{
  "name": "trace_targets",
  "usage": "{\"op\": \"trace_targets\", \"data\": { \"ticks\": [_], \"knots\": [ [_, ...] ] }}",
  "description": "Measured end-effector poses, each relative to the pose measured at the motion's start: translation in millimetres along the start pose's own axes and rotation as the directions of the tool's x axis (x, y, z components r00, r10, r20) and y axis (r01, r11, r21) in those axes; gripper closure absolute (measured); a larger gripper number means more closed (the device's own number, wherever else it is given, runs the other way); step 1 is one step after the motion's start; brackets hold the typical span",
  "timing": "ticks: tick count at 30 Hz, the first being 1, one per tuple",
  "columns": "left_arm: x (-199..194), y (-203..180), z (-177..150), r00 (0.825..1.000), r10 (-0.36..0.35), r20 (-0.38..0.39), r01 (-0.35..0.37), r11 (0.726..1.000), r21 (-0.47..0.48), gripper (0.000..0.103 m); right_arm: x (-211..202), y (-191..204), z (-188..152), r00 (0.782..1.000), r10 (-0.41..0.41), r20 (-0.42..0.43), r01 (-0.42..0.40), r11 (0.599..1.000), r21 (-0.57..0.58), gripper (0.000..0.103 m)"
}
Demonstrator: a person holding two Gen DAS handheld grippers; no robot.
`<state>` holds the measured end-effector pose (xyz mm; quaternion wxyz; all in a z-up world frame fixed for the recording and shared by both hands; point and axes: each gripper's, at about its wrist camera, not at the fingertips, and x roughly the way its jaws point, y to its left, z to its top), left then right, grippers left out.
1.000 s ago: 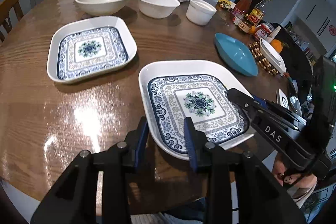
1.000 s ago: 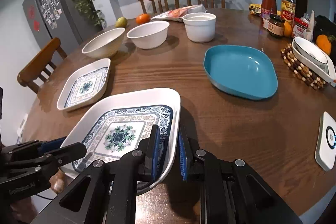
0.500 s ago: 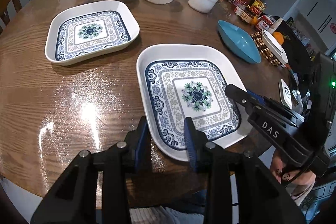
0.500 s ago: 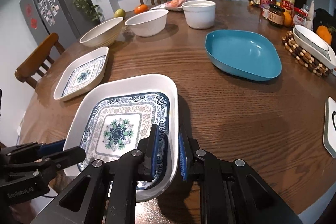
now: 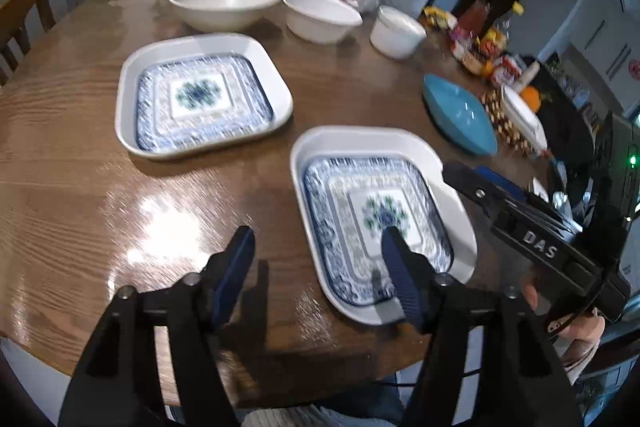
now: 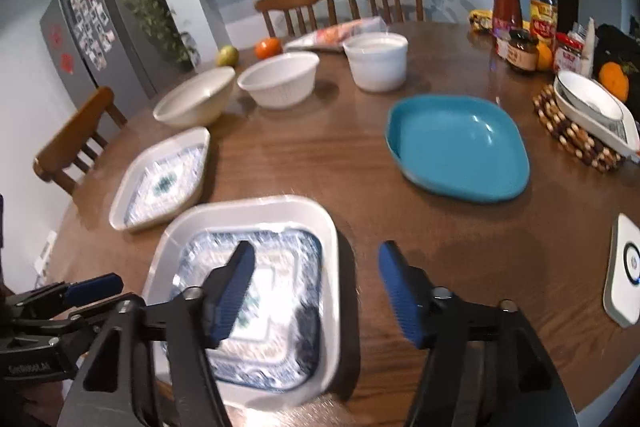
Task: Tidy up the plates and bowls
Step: 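Lift the plate with both grippers and carry it over the smaller plate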
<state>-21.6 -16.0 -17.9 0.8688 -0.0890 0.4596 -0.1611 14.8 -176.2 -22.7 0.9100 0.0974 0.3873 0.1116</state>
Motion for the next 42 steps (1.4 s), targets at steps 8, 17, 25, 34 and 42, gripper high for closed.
{"op": "trace_targets", "data": {
  "ticks": [8,17,25,34,42],
  "knots": [
    [-22.9,36.5,32.4,0.989,0.098,0.111,-0.084,0.988,-0.126,0.023,3.2,27.8,40.6,0.991,0.130,0.034,-0.129,0.991,-0.025,0.014],
    [-24.8,72.4,63.3,0.978,0.156,0.137,-0.125,0.969,-0.213,0.015,43.3,75.7,85.1,0.963,0.267,-0.034,-0.269,0.961,-0.063,0.009],
    [-4.6,103.0,85.6,0.981,0.177,0.082,-0.149,0.952,-0.269,0.016,108.0,101.3,104.4,0.963,0.224,-0.148,-0.234,0.971,-0.049,0.009],
    [15.4,121.8,93.5,0.984,0.175,0.023,-0.160,0.942,-0.296,0.016,143.2,108.8,106.3,0.955,0.200,-0.220,-0.208,0.978,-0.013,0.009],
    [19.2,128.2,91.9,0.985,0.171,0.001,-0.163,0.940,-0.300,0.016,143.7,99.0,104.6,0.946,0.229,-0.230,-0.229,0.973,0.029,0.010]
  ]
}}
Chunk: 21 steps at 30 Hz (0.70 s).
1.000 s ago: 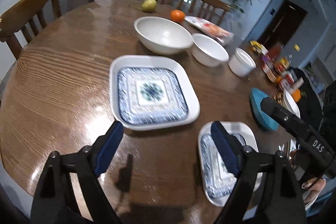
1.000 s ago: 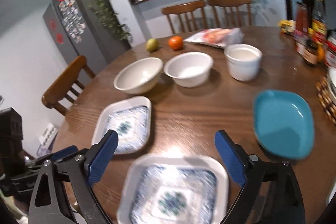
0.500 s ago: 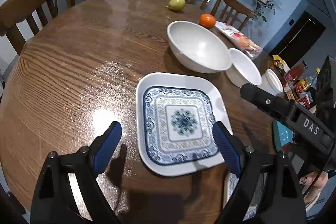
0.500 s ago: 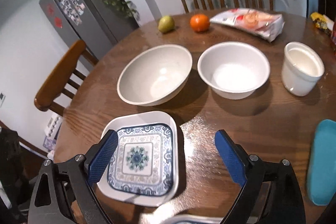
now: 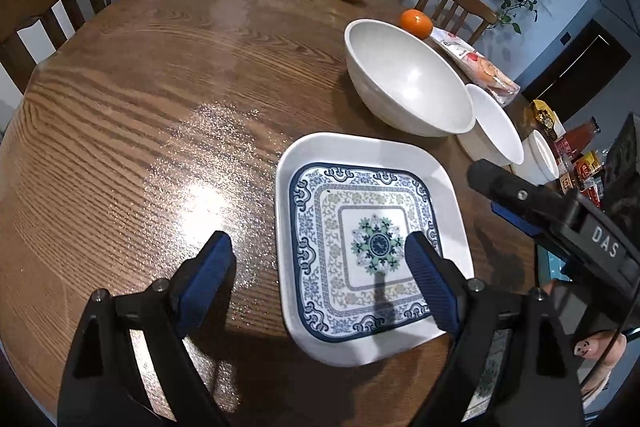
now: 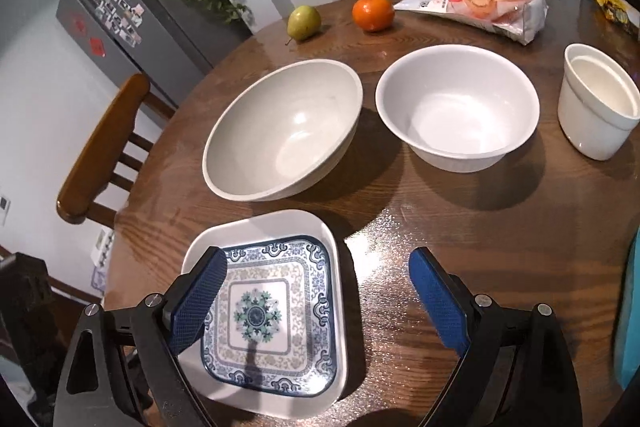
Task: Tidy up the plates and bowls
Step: 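Lift the plate with both grippers and carry it over the smaller plate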
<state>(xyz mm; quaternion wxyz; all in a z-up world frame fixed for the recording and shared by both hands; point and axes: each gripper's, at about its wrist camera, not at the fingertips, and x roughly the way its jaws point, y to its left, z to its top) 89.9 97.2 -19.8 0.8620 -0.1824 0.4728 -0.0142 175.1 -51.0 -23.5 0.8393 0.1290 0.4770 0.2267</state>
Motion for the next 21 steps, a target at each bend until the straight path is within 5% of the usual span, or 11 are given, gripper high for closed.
{"op": "trace_targets", "data": {
  "ticks": [13,15,21],
  "knots": [
    [10.5,6.6,-1.0,0.999,-0.026,-0.022,0.025,0.999,-0.041,0.009,20.6,0.6,-6.0,0.996,-0.005,-0.092,0.006,1.000,0.004,0.055],
    [11.2,5.7,-3.1,0.999,-0.049,-0.011,0.048,0.998,-0.035,0.002,23.9,-0.4,-6.7,0.993,0.003,-0.115,-0.002,1.000,0.011,0.056],
    [15.3,-14.4,-18.5,0.996,0.086,0.015,-0.087,0.990,0.109,0.001,26.4,1.7,-10.7,0.991,0.000,-0.134,0.000,1.000,-0.001,0.057]
  ]
}}
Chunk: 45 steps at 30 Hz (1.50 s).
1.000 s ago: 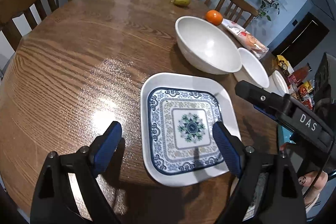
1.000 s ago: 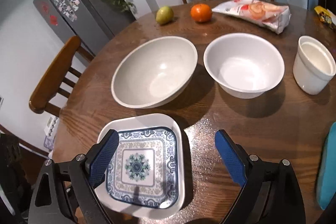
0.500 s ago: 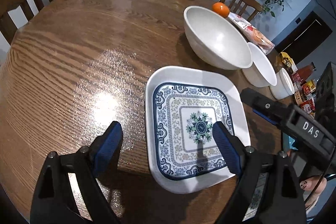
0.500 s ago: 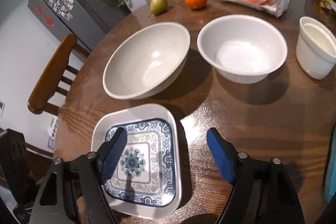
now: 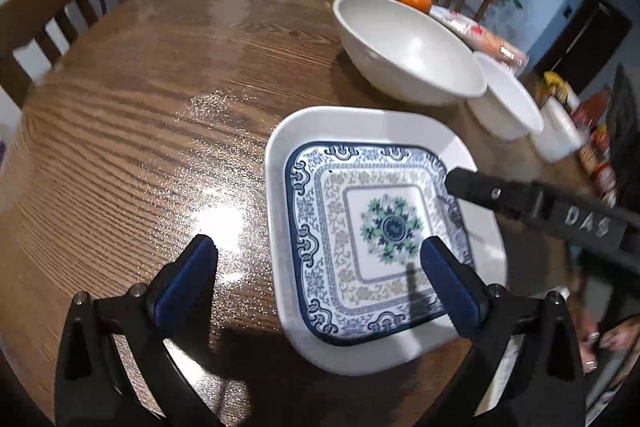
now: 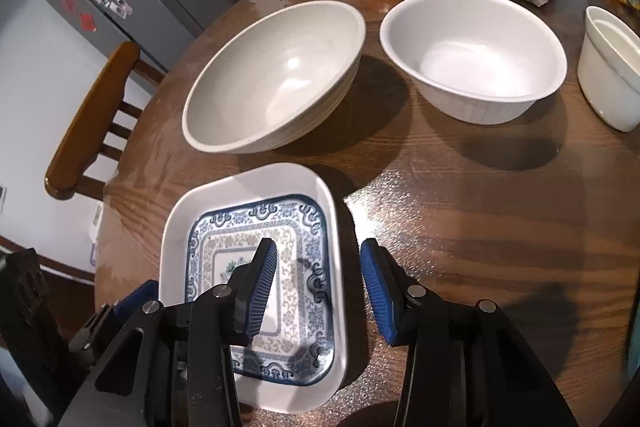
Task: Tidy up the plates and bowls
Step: 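Lift the plate with both grippers and carry it over the smaller plate, then lower the held plate with both grippers onto the smaller patterned plate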
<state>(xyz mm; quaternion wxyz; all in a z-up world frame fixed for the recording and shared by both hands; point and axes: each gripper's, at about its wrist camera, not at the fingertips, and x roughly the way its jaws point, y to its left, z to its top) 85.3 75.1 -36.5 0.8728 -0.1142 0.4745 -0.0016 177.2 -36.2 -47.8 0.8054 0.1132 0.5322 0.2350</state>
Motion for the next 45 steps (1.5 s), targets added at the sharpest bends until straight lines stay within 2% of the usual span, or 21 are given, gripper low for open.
{"op": "trace_targets", "data": {
  "ticks": [3,5,6,7,9,13,16,20,22,27,31,39,45],
  "knots": [
    [-1.6,1.6,-3.8,1.000,0.004,0.010,-0.004,1.000,0.010,0.003,0.9,1.4,-0.7,1.000,-0.009,-0.005,0.009,1.000,-0.012,0.065],
    [-3.6,7.4,-3.1,1.000,-0.020,0.012,0.020,0.999,-0.025,0.004,1.2,1.1,-0.9,1.000,-0.018,-0.001,0.018,1.000,-0.012,0.069],
    [-5.7,12.7,-3.6,0.999,-0.027,0.017,0.028,0.998,-0.053,0.011,1.2,0.8,-0.8,1.000,-0.017,-0.001,0.017,1.000,-0.013,0.070],
    [-8.1,17.0,-2.8,0.999,-0.036,0.023,0.037,0.996,-0.082,0.023,1.5,0.7,-0.7,1.000,-0.012,-0.001,0.012,1.000,-0.014,0.070],
    [-11.9,21.9,0.1,0.997,-0.071,0.016,0.073,0.990,-0.121,0.034,2.1,-0.2,-0.5,1.000,0.003,-0.001,-0.003,1.000,-0.010,0.070],
    [-13.4,19.9,0.5,0.994,-0.109,-0.003,0.108,0.988,-0.109,0.049,4.2,3.0,-1.0,1.000,0.015,-0.002,-0.016,1.000,-0.026,0.071],
    [-14.9,11.7,-1.8,0.996,-0.091,-0.006,0.090,0.992,-0.086,0.050,4.8,6.2,-2.5,1.000,0.006,0.003,-0.006,0.999,-0.042,0.071],
    [-12.7,11.1,1.0,0.997,-0.080,-0.017,0.078,0.992,-0.101,0.051,3.9,7.7,-4.0,1.000,-0.008,0.016,0.009,0.999,-0.044,0.071],
    [-13.0,11.9,2.8,0.996,-0.083,-0.027,0.079,0.991,-0.111,0.051,2.4,11.1,-6.2,0.999,-0.040,0.027,0.041,0.998,-0.055,0.070],
    [-22.4,9.6,6.9,0.998,-0.063,0.003,0.063,0.991,-0.119,0.051,-9.9,20.8,-8.3,0.996,-0.045,0.078,0.052,0.994,-0.093,0.070],
    [-31.2,9.6,8.7,0.996,-0.085,-0.004,0.084,0.988,-0.133,0.051,-22.7,23.3,-10.2,0.994,-0.047,0.103,0.058,0.993,-0.101,0.070],
    [-56.9,-9.0,1.7,0.992,-0.123,0.035,0.126,0.989,-0.077,0.050,-52.8,22.2,-21.8,0.984,-0.058,0.170,0.075,0.993,-0.095,0.070],
    [-63.1,-27.8,-7.3,0.985,-0.173,0.021,0.174,0.984,-0.032,0.050,-81.5,8.7,-39.2,0.971,-0.071,0.228,0.088,0.994,-0.064,0.070]
  ]
}}
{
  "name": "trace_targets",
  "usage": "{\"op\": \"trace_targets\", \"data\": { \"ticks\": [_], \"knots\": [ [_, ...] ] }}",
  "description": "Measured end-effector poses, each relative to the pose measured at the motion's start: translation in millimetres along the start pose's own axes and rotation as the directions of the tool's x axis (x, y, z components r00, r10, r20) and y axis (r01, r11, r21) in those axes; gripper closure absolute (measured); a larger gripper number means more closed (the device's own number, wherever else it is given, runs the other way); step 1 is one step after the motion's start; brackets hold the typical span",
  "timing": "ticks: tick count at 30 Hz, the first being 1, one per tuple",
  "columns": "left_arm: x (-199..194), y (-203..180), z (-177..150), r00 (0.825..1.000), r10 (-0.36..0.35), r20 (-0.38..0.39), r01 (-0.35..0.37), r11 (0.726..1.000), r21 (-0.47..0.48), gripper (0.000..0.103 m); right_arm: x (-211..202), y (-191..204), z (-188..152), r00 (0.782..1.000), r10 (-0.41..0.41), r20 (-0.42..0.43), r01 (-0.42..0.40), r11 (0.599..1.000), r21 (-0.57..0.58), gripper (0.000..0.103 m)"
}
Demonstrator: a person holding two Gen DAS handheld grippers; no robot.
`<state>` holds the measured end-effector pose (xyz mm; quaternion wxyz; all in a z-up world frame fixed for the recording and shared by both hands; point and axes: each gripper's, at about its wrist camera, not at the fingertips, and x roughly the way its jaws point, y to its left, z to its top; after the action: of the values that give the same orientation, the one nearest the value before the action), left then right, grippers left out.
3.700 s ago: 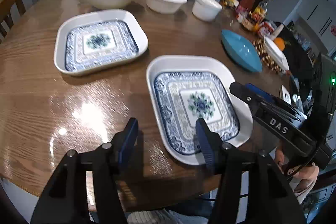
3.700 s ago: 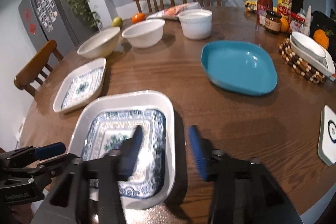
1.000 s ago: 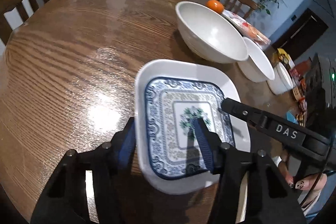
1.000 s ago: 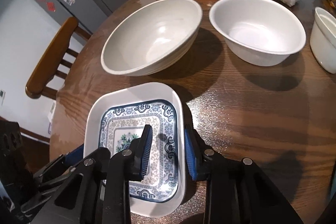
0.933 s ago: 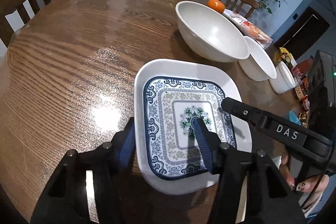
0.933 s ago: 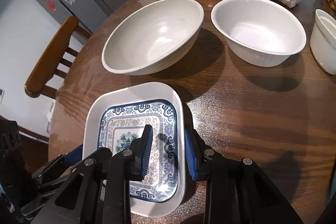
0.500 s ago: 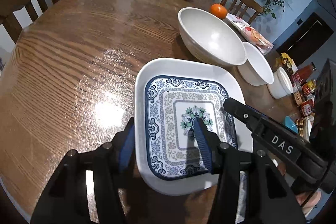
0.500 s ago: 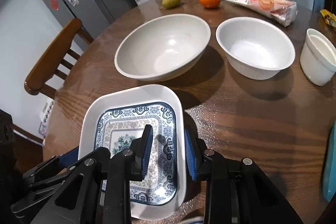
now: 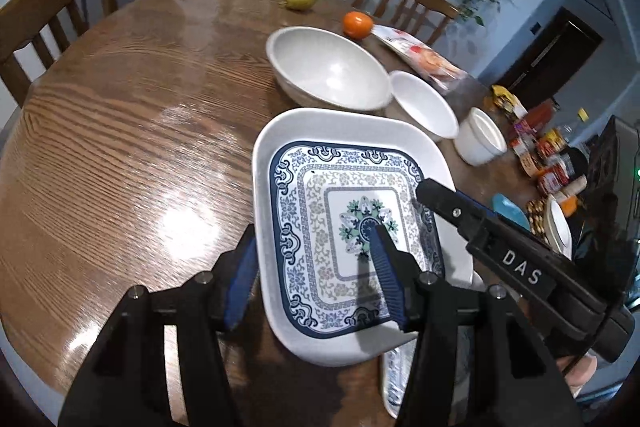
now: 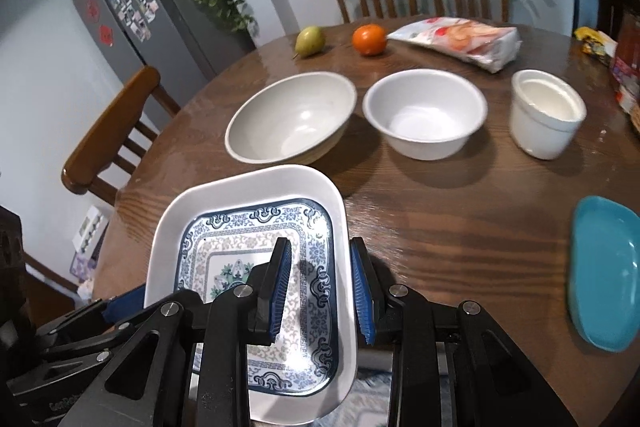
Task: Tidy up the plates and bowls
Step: 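Lower the held plate with both grippers onto the smaller patterned plate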
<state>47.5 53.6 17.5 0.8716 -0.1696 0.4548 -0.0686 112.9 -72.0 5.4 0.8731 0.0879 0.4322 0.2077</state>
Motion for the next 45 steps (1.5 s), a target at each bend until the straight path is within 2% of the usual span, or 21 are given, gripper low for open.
{"op": "trace_targets", "data": {
  "ticks": [7,16,34,45],
  "knots": [
    [-0.9,-32.7,-19.1,0.998,-0.055,-0.034,0.057,0.995,0.077,0.050,-37.2,-18.8,-15.4,0.997,-0.049,0.065,0.047,0.998,0.037,0.070],
    [8.7,-65.9,-43.4,0.988,-0.104,-0.116,0.122,0.980,0.160,0.050,-65.9,-45.1,-40.2,0.985,-0.133,0.108,0.124,0.989,0.085,0.070],
    [20.7,-80.5,-75.9,0.980,-0.079,-0.180,0.120,0.965,0.232,0.050,-69.0,-68.7,-82.8,0.979,-0.185,0.089,0.170,0.974,0.152,0.070],
    [23.6,-78.6,-81.5,0.983,-0.052,-0.178,0.097,0.962,0.254,0.049,-61.2,-68.3,-98.0,0.977,-0.202,0.069,0.189,0.969,0.161,0.070]
  ]
}}
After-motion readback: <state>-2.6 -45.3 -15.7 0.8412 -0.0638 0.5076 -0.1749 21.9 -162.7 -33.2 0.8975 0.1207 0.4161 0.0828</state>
